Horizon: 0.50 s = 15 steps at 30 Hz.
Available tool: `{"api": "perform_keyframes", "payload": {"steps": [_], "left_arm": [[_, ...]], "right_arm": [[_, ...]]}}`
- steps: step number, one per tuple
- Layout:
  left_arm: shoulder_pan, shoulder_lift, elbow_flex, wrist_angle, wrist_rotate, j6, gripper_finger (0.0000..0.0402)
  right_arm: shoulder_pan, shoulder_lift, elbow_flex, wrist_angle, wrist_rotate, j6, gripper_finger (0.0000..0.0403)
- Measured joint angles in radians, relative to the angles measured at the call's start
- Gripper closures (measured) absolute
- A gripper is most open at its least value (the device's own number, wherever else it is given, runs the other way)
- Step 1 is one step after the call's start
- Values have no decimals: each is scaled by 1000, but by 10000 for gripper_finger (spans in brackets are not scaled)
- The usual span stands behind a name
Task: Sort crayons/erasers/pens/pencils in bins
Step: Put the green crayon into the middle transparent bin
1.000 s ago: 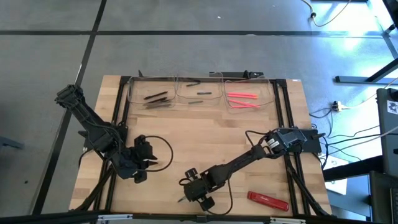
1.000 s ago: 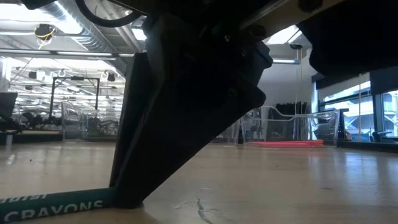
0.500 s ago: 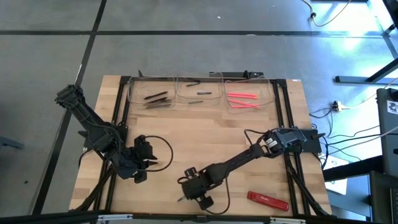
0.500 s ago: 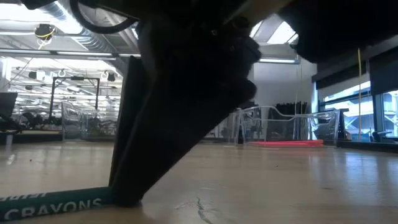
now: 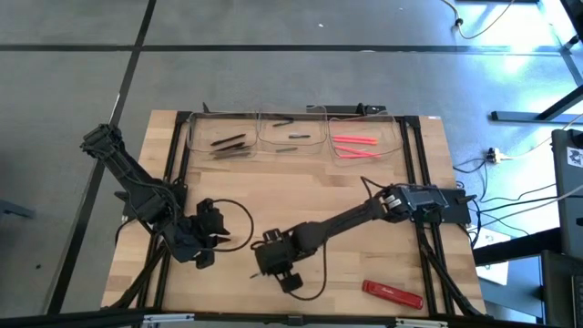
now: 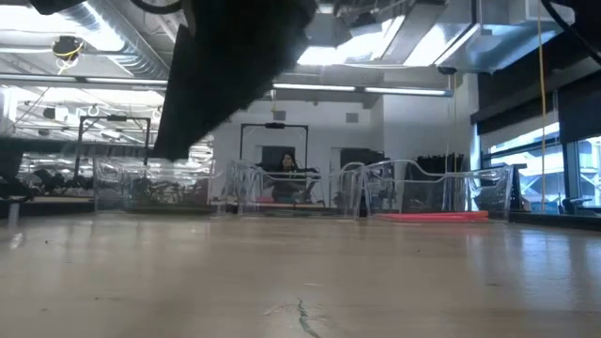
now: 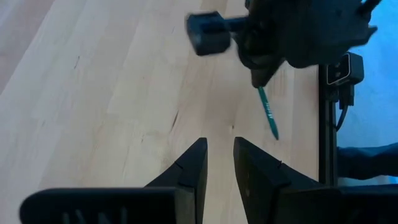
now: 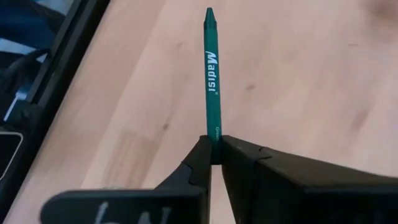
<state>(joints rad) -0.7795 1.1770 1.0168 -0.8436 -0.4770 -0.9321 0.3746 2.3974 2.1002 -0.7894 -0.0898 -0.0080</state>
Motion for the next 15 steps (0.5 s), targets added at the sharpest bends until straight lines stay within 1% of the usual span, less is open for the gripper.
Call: {"api": "perform_keyframes", "payload": {"steps": [6,11,15], "left_arm": [[0,-5,0,-3,0,8,331],[0,-55,0,-27,-5,49,331],[0,-125,0,-92,-60,53,331]], "right_arm": [[-59,-2,110,-111,1,0,375],[-127,-3,197,-207,22,-1,375],[-188,-7,257,-273,49,-1,375]]}}
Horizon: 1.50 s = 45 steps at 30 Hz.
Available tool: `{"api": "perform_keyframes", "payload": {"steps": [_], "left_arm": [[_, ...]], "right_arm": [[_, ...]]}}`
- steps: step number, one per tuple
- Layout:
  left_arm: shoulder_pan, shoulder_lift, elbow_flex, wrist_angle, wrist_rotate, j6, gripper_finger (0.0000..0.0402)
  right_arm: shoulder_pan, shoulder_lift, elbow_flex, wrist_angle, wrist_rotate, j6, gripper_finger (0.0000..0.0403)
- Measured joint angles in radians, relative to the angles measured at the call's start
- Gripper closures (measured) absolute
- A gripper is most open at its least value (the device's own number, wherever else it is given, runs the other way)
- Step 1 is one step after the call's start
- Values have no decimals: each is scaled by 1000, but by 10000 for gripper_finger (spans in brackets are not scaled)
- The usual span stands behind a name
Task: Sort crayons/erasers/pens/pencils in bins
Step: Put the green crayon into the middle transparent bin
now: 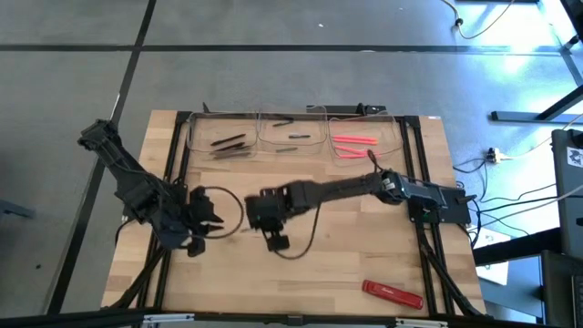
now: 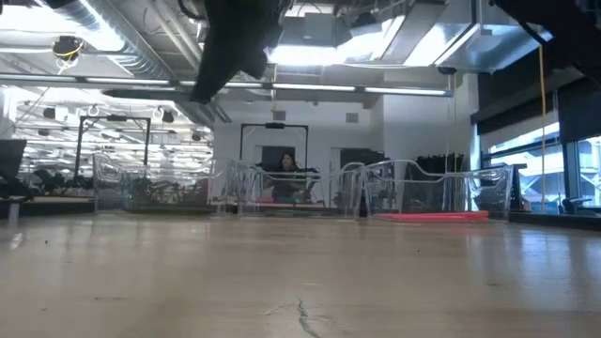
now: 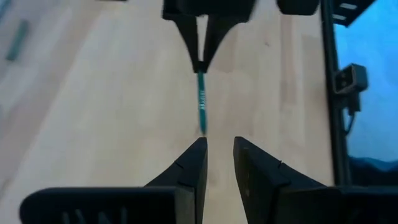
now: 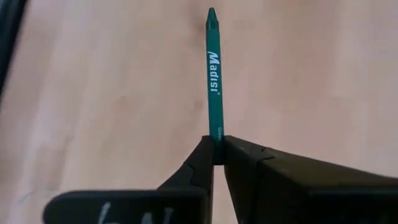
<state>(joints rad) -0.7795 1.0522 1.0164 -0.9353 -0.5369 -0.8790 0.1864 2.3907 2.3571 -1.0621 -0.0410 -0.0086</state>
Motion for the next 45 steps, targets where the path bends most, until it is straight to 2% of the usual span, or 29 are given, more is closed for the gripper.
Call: {"api": "perform_keyframes", "payload": {"steps": [6,11,17,22,30,32,38,45], "left_arm": [[0,-85,0,-117,-49,7,331],[2,-123,0,-129,-124,71,331],[33,-128,0,-127,-281,103,331],[107,-127,0,-125,-350,98,331],[250,-125,0,-125,-365,97,331],[280,-124,0,-125,-364,97,331],[345,-124,0,-125,-364,97,331],[370,-124,0,-125,-361,97,331]], "right_arm": [[-109,-43,-1,-25,17,16,375],[-205,-82,-1,-30,38,22,375],[-331,-113,-1,-55,67,-80,375],[-457,-116,-1,-80,69,-182,375],[-641,-109,-35,-93,63,-293,375],[-669,-109,-51,-100,26,-314,375],[-695,-106,-170,-51,-5,-369,375],[-695,-105,-272,10,-5,-388,375]]}}
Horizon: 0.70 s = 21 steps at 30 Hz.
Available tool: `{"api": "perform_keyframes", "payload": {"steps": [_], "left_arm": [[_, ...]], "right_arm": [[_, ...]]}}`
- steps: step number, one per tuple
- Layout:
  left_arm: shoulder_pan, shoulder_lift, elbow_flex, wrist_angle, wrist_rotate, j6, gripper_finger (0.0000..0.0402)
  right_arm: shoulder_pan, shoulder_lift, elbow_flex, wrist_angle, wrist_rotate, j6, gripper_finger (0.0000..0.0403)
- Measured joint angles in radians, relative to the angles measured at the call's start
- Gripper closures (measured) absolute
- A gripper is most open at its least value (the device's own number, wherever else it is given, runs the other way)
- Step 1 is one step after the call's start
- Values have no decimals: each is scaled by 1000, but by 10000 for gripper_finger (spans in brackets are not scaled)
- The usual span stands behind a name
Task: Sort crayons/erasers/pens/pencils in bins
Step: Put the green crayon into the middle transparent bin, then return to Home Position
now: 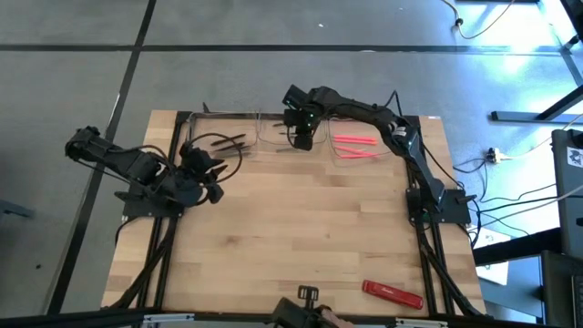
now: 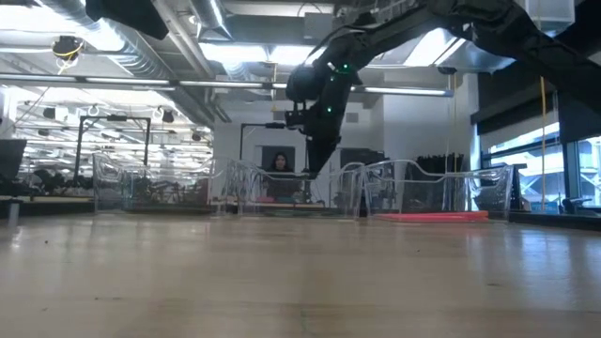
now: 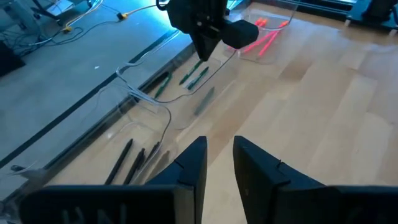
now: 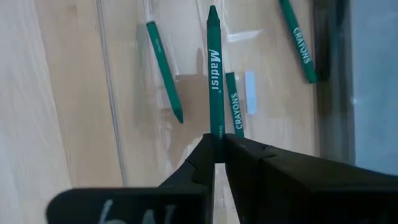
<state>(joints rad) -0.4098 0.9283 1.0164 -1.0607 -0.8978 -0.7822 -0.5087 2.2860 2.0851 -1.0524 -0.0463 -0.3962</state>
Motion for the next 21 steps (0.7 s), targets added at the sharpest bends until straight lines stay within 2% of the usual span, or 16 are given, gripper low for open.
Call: {"api": "perform_keyframes", "payload": {"steps": [6,10,16,19,21], "left_arm": [[0,0,0,0,1,0,331],[0,0,0,0,2,0,331],[0,0,0,-1,2,0,331],[0,0,0,-1,2,0,335],[0,-2,0,-2,10,6,349]], "right_arm": [[0,0,-7,12,0,1,363],[0,0,-7,14,18,1,319],[0,-3,-7,2,112,50,256],[0,-9,27,-56,158,83,256],[0,-11,79,-121,157,117,275]]}}
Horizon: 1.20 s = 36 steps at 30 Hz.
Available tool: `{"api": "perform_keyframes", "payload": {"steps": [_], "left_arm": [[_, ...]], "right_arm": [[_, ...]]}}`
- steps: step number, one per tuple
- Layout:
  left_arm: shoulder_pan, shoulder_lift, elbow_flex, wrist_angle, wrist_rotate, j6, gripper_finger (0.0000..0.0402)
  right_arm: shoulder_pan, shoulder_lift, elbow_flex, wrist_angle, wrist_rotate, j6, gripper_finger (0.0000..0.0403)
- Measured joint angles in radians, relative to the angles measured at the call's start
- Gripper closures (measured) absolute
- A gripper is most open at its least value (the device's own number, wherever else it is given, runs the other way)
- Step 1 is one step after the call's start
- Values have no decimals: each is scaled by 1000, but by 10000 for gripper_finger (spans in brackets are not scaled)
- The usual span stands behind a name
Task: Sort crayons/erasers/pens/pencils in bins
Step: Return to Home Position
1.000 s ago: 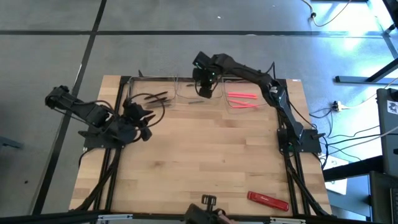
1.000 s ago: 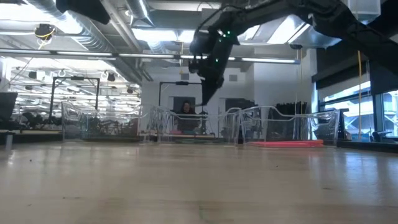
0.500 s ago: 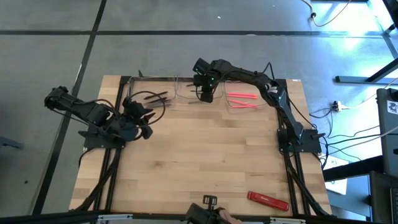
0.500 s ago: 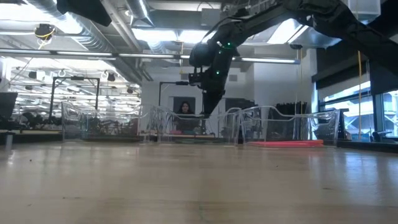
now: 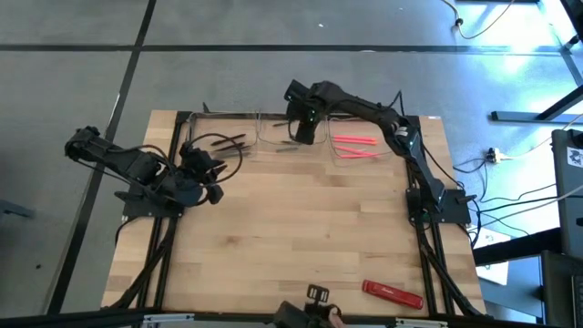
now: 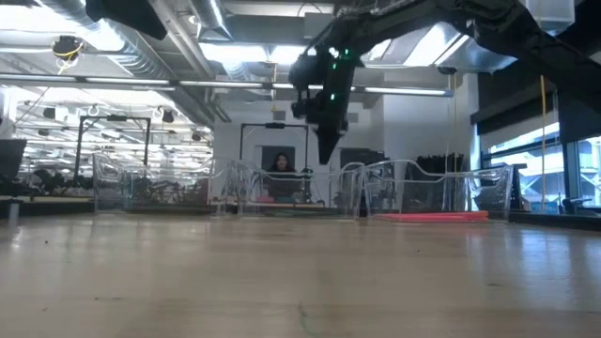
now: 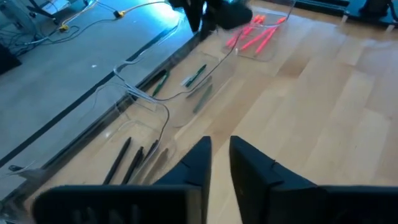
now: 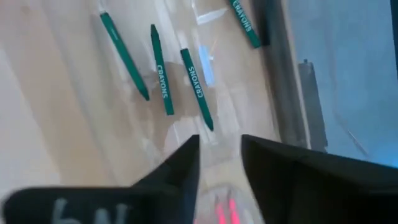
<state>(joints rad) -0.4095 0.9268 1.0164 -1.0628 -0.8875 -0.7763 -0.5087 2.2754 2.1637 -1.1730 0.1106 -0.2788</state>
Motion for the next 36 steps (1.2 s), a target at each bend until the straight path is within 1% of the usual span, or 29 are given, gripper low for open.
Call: {"api": "perform_keyframes", "payload": {"steps": [3,5,6,7,9,12,14,20,24,27,31,36], "left_arm": [[0,-16,0,-11,9,21,385],[0,-36,0,-37,10,25,396],[2,-50,0,-58,14,22,397],[6,-67,0,-74,20,12,398],[15,-112,0,-93,35,-8,401],[19,-199,-21,-71,38,-9,401],[19,-274,-64,-17,49,10,401],[19,-504,-284,286,138,129,401],[19,-639,-416,441,166,209,401],[18,-728,-486,523,173,264,401],[19,-820,-543,559,173,317,401],[19,-921,-607,558,172,364,401]], "right_arm": [[3,-4,86,-100,-24,35,329],[9,-4,149,-172,-52,46,374],[13,-4,181,-201,-78,55,387],[19,-9,195,-214,-110,65,393],[30,-60,157,-205,-187,70,392],[51,-137,121,-209,-287,73,397],[70,-189,98,-208,-307,83,398],[138,-375,25,-188,-315,145,399],[183,-521,-75,-143,-312,213,399],[217,-650,-200,-51,-306,271,400],[260,-833,-414,125,-306,330,399],[297,-1055,-671,336,-303,423,401]]}}
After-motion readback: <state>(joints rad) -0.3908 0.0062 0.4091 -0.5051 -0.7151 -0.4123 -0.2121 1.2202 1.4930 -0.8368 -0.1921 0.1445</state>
